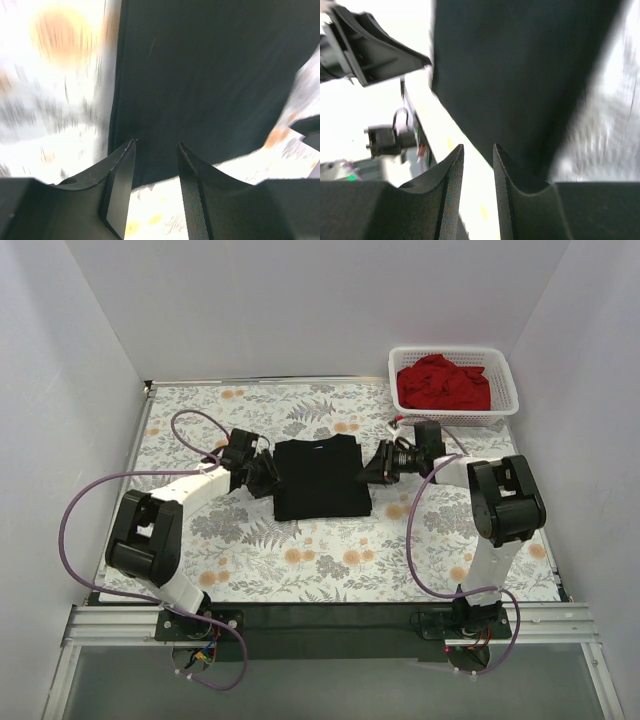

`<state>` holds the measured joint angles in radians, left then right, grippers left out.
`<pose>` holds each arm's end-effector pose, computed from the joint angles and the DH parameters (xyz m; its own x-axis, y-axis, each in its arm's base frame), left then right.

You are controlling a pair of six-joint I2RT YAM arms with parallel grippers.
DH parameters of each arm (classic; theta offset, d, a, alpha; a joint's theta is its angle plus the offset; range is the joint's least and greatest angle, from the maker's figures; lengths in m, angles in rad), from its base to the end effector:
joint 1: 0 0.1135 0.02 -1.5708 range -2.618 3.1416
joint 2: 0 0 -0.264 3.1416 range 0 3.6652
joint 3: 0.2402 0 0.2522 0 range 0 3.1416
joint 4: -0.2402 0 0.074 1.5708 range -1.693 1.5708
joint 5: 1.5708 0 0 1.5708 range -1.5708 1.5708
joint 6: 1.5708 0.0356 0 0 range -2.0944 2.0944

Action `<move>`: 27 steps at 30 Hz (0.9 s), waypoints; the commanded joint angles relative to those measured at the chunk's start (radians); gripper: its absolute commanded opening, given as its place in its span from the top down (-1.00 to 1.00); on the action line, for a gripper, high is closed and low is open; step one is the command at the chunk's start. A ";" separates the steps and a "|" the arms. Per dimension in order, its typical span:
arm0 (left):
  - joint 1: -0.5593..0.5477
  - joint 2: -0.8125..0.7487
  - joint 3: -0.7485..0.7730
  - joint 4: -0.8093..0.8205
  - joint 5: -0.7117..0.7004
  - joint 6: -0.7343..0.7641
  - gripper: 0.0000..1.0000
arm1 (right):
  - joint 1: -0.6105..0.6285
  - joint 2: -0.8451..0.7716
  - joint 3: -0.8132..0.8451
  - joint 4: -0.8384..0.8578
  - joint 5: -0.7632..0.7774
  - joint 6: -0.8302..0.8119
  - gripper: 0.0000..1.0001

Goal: Fold and stack the t-shirts
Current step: Fold the tshirt

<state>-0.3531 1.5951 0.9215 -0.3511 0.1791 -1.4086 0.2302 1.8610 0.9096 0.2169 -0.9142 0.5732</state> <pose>0.2905 -0.1138 0.1783 -0.5510 -0.8319 0.0664 -0.7223 0.4356 -0.5371 0.3418 0.1091 0.1377 -0.9342 0.1211 -0.3356 -0.2440 0.4696 0.8485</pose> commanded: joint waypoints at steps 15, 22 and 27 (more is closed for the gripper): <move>0.109 0.471 0.442 0.107 -0.009 0.073 0.27 | -0.003 0.383 0.523 0.127 0.149 0.111 0.36; 0.123 0.442 0.429 0.109 0.009 0.079 0.16 | -0.017 0.415 0.474 0.134 0.192 0.103 0.36; 0.121 0.284 0.367 0.109 0.002 0.099 -0.15 | -0.020 0.256 0.411 0.099 0.238 0.042 0.35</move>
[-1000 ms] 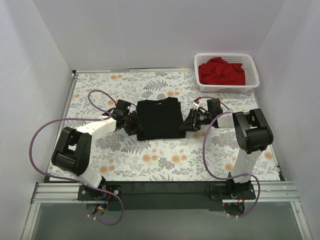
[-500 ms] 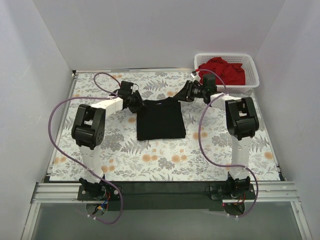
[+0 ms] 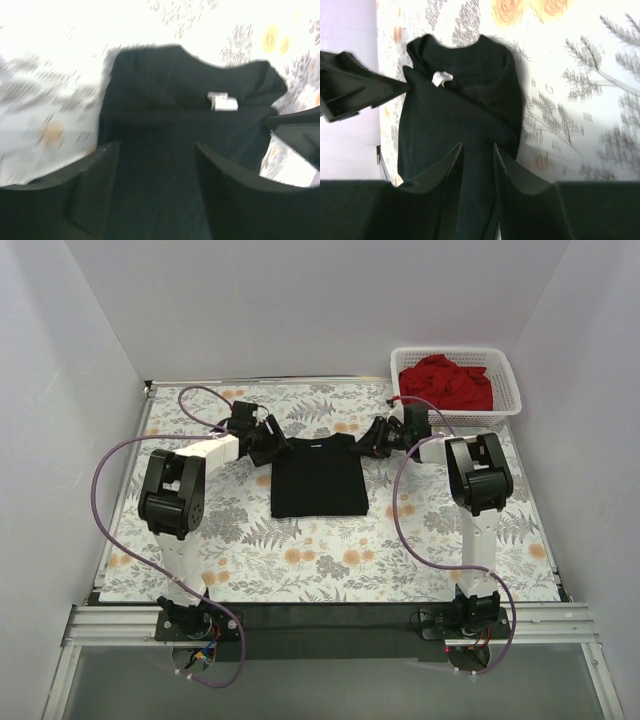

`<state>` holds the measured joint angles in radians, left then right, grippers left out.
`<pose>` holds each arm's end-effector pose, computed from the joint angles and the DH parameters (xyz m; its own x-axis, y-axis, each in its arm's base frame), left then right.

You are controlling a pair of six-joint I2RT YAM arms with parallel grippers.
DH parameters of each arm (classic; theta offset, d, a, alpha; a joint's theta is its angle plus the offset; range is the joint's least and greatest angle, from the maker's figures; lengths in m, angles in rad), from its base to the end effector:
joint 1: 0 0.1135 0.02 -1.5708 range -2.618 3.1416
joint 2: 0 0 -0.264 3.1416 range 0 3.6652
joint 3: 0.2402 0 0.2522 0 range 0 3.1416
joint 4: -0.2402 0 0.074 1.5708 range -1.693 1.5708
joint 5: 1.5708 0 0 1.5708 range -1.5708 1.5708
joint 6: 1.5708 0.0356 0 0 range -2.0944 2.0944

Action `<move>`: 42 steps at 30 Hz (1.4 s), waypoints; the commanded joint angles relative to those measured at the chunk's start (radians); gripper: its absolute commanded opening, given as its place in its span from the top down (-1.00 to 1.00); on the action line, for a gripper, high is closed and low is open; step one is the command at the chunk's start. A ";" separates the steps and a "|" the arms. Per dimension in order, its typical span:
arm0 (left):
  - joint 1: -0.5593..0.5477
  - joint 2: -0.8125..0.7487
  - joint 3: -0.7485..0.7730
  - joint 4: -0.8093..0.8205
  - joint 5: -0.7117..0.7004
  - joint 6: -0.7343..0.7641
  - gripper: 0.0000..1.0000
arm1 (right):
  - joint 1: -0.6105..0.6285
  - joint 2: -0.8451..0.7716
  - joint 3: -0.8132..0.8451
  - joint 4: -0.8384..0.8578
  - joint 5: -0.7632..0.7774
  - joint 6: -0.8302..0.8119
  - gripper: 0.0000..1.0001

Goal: Fold and stack the t-shirts
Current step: Fold the tshirt, then neatly place the folded tshirt to the corner

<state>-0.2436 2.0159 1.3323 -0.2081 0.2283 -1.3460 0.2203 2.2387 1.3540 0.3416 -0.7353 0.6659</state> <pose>0.4151 -0.1115 0.1590 -0.5319 -0.8462 0.0317 -0.6530 0.3860 -0.6515 0.4545 0.1262 0.1174 -0.8429 0.2808 -0.4591 -0.2566 0.5402 0.8015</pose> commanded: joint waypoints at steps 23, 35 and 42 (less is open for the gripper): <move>-0.068 -0.602 -0.441 -0.218 -0.190 0.105 -0.89 | 0.013 -0.572 -0.201 -0.544 0.338 -0.451 0.04; -0.092 -0.611 -0.433 -0.212 -0.156 0.065 -0.88 | -0.013 -0.302 -0.003 -0.467 0.416 -0.500 0.08; -0.103 -0.548 -0.432 -0.198 -0.156 0.051 -0.86 | -0.038 -0.197 0.267 -0.512 0.360 -0.505 0.08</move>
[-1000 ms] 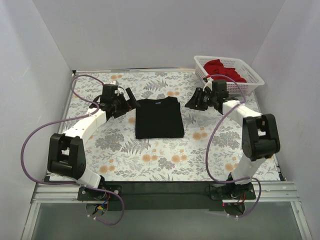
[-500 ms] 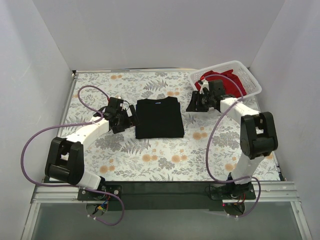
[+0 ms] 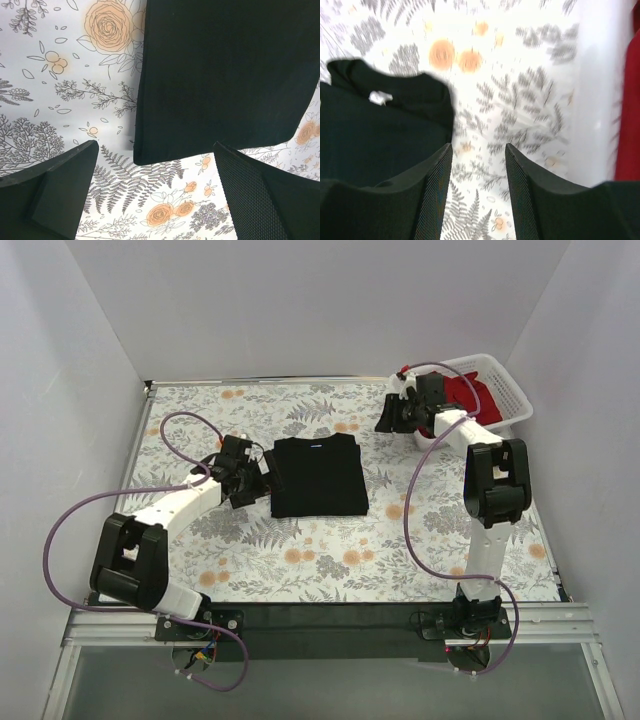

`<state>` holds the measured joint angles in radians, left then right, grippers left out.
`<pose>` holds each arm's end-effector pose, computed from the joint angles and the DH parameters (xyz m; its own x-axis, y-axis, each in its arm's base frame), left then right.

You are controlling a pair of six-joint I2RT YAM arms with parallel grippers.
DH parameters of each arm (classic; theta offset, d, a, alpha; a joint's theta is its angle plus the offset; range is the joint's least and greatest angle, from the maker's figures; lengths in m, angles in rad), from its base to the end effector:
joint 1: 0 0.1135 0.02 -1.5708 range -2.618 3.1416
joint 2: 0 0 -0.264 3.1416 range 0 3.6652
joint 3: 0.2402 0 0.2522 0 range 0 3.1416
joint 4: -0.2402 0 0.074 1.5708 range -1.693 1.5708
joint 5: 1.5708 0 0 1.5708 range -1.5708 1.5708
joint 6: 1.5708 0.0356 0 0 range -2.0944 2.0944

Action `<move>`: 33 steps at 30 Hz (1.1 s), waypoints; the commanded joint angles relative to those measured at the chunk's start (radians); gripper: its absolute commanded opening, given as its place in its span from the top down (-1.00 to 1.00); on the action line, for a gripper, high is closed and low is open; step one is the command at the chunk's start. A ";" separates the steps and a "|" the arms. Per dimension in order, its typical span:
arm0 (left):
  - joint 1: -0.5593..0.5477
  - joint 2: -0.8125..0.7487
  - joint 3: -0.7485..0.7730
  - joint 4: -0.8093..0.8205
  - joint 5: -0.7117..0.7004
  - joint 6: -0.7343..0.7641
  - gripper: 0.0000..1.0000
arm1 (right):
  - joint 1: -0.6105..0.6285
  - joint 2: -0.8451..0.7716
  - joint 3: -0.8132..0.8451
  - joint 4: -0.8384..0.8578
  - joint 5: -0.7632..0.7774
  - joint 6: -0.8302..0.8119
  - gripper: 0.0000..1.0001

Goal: Fold and stack the t-shirts
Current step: Neatly place the folded tshirt to the corner

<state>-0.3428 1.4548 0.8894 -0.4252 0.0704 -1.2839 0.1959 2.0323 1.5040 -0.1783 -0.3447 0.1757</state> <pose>0.2708 -0.0993 0.2036 -0.5793 -0.8091 -0.0987 -0.6503 0.5318 -0.5424 0.4500 0.1016 0.2084 -0.7031 0.0282 -0.7105 -0.3173 0.8818 0.3490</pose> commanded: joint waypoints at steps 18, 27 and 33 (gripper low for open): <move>-0.054 0.329 0.261 -0.007 -0.119 0.047 -0.26 | 0.077 -0.595 -0.292 -0.144 -0.008 0.022 0.03; -0.096 0.452 0.283 -0.132 -0.329 0.020 0.36 | 0.076 -0.891 -0.361 -0.268 0.182 -0.039 -0.15; -0.053 0.457 0.298 -0.253 -0.637 0.095 1.00 | 0.077 -1.038 -0.462 -0.265 0.245 -0.021 -0.19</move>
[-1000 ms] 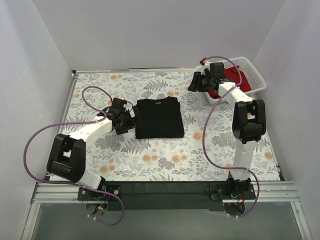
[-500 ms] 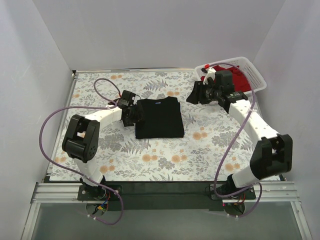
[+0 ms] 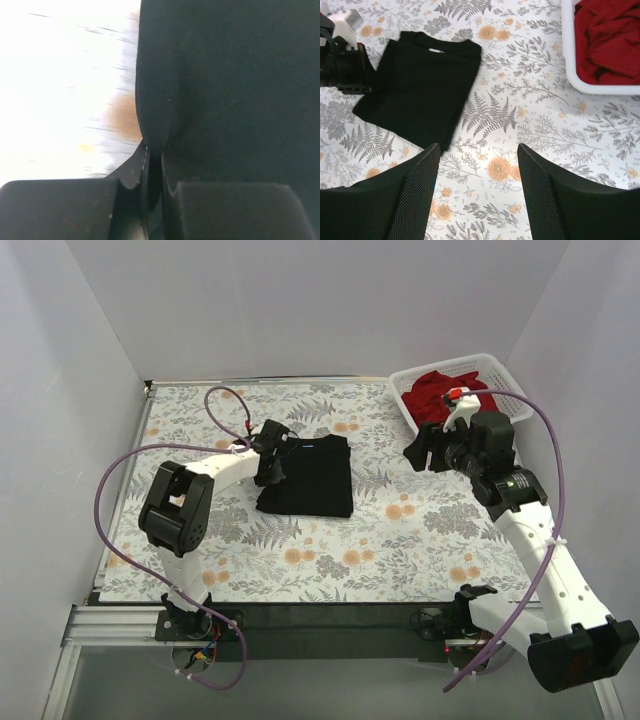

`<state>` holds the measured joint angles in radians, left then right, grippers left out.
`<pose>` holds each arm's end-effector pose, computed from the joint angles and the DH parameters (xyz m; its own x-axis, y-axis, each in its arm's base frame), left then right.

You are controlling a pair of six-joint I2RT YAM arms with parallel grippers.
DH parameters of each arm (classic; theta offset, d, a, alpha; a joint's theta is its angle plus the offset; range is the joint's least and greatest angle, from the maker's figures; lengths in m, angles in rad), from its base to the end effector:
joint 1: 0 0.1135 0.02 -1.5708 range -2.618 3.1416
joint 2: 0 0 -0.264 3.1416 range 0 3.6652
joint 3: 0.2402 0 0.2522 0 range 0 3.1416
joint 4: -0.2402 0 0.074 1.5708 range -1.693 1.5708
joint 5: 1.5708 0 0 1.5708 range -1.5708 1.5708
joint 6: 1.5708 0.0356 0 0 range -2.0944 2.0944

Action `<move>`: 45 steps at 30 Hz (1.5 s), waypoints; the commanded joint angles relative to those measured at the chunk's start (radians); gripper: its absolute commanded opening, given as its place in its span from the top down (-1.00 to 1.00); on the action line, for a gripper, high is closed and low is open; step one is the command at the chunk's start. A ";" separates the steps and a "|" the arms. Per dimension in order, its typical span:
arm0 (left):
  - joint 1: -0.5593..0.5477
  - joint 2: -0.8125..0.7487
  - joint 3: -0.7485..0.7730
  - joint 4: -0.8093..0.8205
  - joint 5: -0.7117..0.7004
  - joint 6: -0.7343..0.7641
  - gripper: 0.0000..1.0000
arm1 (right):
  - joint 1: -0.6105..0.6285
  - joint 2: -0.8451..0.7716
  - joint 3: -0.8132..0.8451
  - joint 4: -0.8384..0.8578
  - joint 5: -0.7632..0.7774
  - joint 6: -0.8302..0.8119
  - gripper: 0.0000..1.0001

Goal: Fold and stack the t-shirts
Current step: Neatly place the folded tshirt to the corner

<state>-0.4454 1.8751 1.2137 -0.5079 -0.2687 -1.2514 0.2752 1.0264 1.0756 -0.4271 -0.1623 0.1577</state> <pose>0.3394 -0.1516 0.1625 -0.5663 -0.7440 -0.3547 -0.6876 0.6637 -0.2943 0.2163 0.0671 0.3710 -0.4155 0.0437 -0.9085 -0.3518 0.9134 0.2049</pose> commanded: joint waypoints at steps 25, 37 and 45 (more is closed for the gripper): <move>0.244 -0.300 -0.009 -0.135 0.015 -0.161 -0.58 | -0.004 -0.065 -0.101 -0.024 -0.046 -0.001 -0.19; 0.292 -0.237 -0.186 -0.046 -0.012 -0.313 -0.44 | -0.004 -0.094 -0.138 -0.052 -0.078 -0.014 -0.19; 0.439 -0.090 -0.131 -0.061 -0.122 -0.149 -0.43 | -0.004 -0.101 -0.177 -0.052 -0.117 -0.007 -0.19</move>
<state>-0.0834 1.7336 1.0809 -0.5701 -0.2794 -1.4803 0.2752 0.9379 0.9066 -0.4805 -0.2436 0.1539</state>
